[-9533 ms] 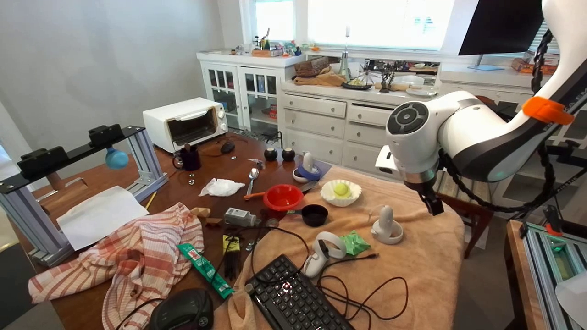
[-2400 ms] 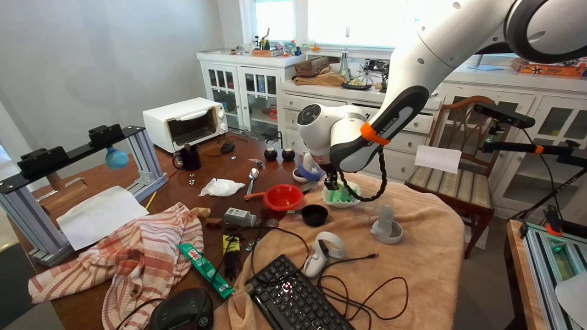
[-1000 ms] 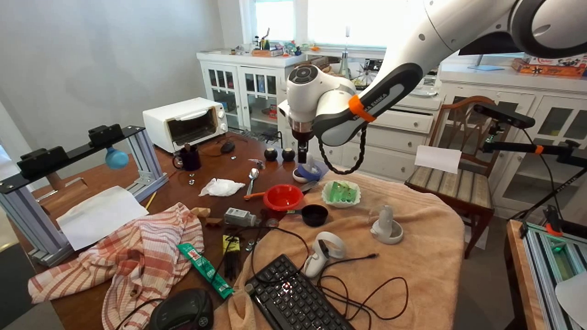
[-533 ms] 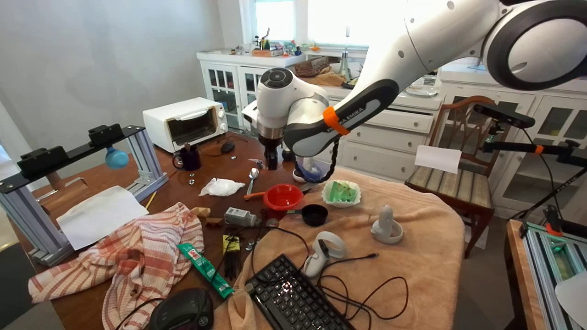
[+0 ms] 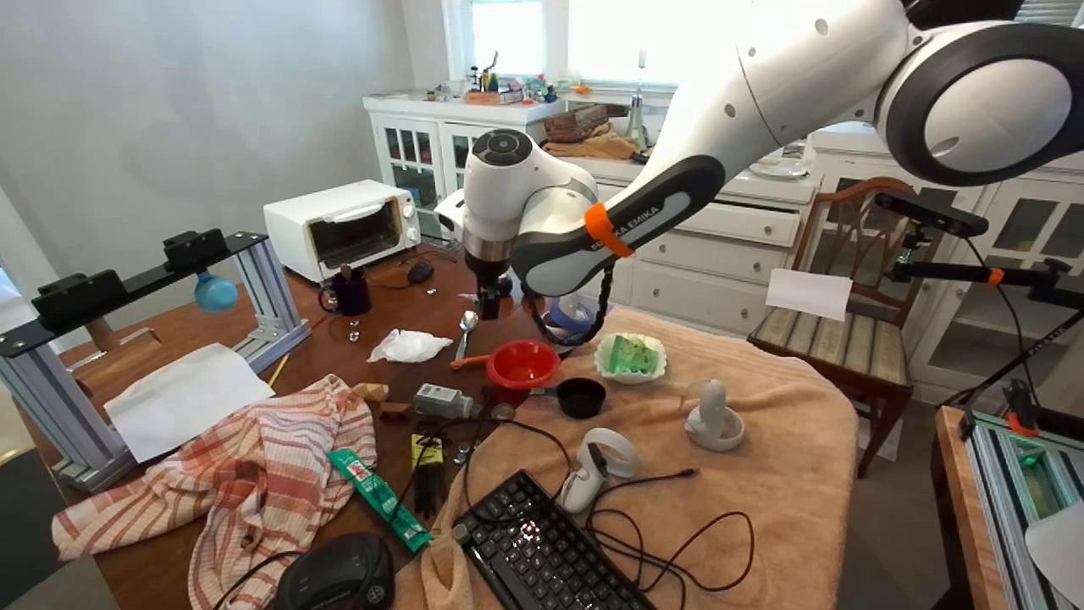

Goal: Put the green packet in the white bowl.

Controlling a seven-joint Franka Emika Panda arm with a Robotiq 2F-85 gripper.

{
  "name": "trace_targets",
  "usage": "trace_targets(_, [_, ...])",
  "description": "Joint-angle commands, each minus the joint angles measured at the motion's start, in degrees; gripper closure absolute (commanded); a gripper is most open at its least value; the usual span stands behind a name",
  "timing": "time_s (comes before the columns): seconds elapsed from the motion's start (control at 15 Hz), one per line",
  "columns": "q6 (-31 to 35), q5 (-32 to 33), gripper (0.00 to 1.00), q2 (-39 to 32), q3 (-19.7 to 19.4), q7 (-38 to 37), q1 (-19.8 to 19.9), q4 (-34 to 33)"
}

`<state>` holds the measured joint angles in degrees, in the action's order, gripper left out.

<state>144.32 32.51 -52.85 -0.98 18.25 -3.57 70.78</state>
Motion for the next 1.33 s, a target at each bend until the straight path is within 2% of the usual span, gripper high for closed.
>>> trace_targets(0.0, [2.39,-8.94,0.0,-2.57,3.27,-0.31,0.87,-1.74])
trace_targets(0.47, [3.94,-23.22,0.0,-6.99,7.93,-2.35,2.32,-2.44])
trace_targets(0.73, [3.7,-24.68,0.0,-10.19,5.95,-4.73,1.6,-3.49])
trace_targets(1.07, [5.6,-22.68,0.0,-14.9,4.54,-2.24,1.21,-7.33])
trace_targets(1.27, [7.23,-23.09,0.0,-17.55,5.19,-0.85,1.56,-9.63])
